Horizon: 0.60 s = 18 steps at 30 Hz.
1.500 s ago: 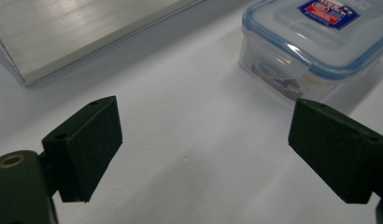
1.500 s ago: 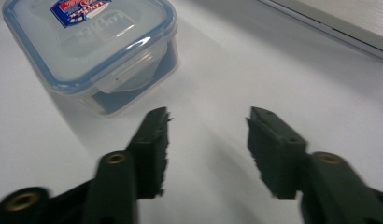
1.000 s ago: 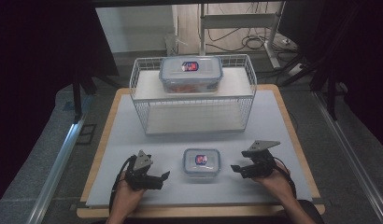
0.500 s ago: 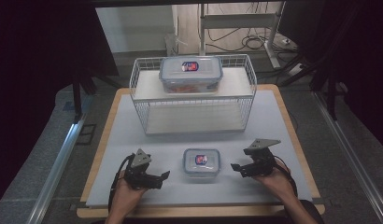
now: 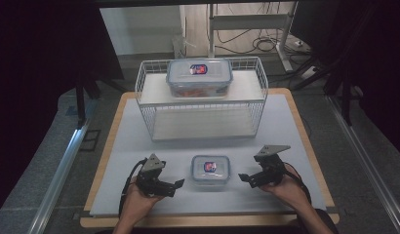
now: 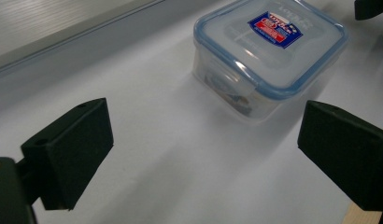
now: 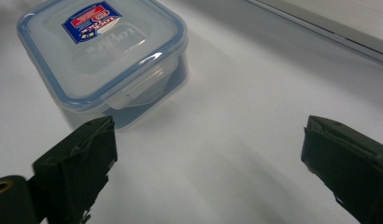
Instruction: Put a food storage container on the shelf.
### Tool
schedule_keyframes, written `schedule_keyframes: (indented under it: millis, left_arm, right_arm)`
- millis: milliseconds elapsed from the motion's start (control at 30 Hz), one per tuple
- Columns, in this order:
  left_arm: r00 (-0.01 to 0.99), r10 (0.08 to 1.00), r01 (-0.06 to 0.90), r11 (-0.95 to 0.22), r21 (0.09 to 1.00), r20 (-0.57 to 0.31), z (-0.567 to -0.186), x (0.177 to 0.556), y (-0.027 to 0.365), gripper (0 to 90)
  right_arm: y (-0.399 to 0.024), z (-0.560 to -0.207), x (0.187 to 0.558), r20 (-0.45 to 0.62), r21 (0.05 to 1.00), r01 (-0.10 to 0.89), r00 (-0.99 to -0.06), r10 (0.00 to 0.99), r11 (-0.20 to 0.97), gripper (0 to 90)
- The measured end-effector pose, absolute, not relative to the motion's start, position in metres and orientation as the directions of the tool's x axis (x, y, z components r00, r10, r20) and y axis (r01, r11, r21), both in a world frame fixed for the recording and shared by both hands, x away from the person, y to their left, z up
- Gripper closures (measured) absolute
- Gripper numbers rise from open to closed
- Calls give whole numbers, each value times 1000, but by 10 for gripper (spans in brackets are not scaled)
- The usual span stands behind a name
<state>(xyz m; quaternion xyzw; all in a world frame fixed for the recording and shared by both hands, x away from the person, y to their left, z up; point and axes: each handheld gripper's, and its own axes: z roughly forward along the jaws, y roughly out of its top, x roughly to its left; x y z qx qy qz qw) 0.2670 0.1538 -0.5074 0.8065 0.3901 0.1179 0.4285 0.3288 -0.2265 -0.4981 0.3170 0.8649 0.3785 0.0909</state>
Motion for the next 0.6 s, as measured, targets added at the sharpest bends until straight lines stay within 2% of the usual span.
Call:
schedule_keyframes:
  millis: [133,267,433,600]
  left_arm:
    - [675,722,536,-339,773,-151,-506,274,148,65]
    - [693,692,548,-320,773,-204,-506,284,142,71]
    - [702,671,576,-335,746,-241,-512,296,132,93]
    - [688,644,629,-302,716,-334,-519,309,128,112]
  right_arm:
    - [-222,-494,325,77,713,465,-796,600,525,72]
    - [-220,-491,328,125,711,489,-795,594,506,134]
    - [-208,-491,331,190,701,513,-804,563,496,160]
    - [-194,-494,334,209,687,517,-813,543,510,182]
